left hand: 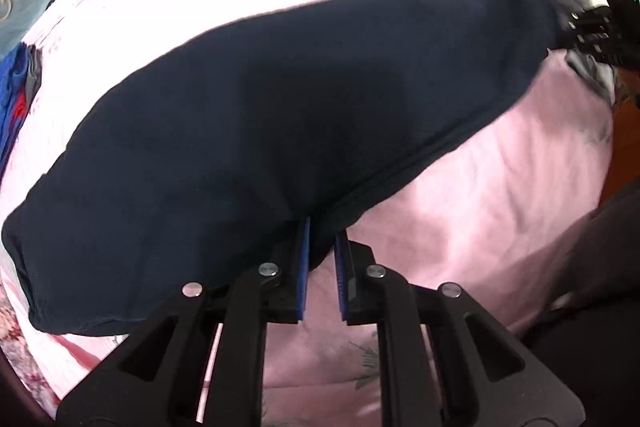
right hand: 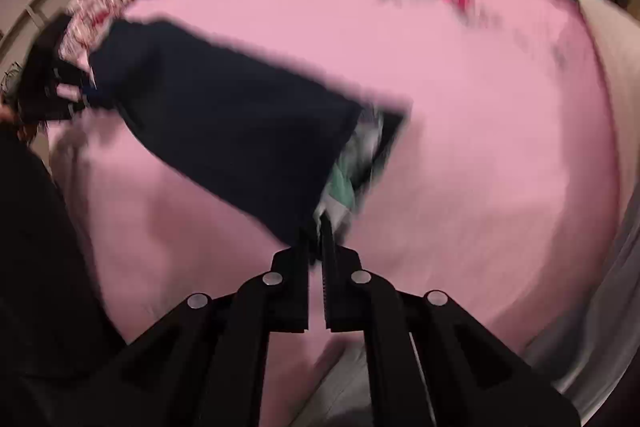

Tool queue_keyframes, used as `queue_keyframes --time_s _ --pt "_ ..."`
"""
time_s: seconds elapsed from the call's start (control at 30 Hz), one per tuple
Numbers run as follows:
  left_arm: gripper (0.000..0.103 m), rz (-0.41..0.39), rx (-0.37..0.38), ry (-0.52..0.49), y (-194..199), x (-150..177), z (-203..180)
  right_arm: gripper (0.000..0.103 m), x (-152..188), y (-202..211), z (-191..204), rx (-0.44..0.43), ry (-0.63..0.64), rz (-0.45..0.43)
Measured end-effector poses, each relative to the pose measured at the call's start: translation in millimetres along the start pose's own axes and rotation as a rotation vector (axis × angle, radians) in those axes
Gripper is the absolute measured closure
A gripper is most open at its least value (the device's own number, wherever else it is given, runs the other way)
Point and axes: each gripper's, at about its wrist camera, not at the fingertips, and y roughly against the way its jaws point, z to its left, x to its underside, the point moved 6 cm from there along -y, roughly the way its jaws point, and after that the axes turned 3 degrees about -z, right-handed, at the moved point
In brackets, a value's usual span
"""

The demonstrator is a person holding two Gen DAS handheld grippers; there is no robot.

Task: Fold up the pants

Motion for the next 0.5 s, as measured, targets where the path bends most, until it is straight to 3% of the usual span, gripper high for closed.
queue_keyframes --time_s 0.07,0.13,0.17,0.2,0.33,0.43,0.5 --pt "0.090 0.020 -0.009 0.004 6 -4 1 0.090 2 11 -4 -0.059 -0.114 -0.020" --pt "0.080 0.007 -0.007 0.010 16 -9 0 0.067 -8 36 -8 -0.100 -0.213 -0.127" --pt "0.063 -0.004 -0.010 0.010 20 -11 -2 0.049 -17 45 -15 -0.095 -0.272 -0.190" --pt "0.049 -0.023 -0.026 0.010 25 -15 -3 0.048 -24 49 -18 -0.109 -0.309 -0.218" --pt "0.048 -0.016 -0.011 0.010 20 -17 -16 0.048 -51 39 -27 -0.274 -0.453 -0.248" --pt "0.047 0.005 -0.024 -0.024 8 -13 -29 0.048 -59 54 -31 -0.507 -0.567 -0.291" --pt "0.044 0.017 -0.033 -0.026 0 -12 -36 0.048 -58 64 -39 -0.557 -0.610 -0.313"
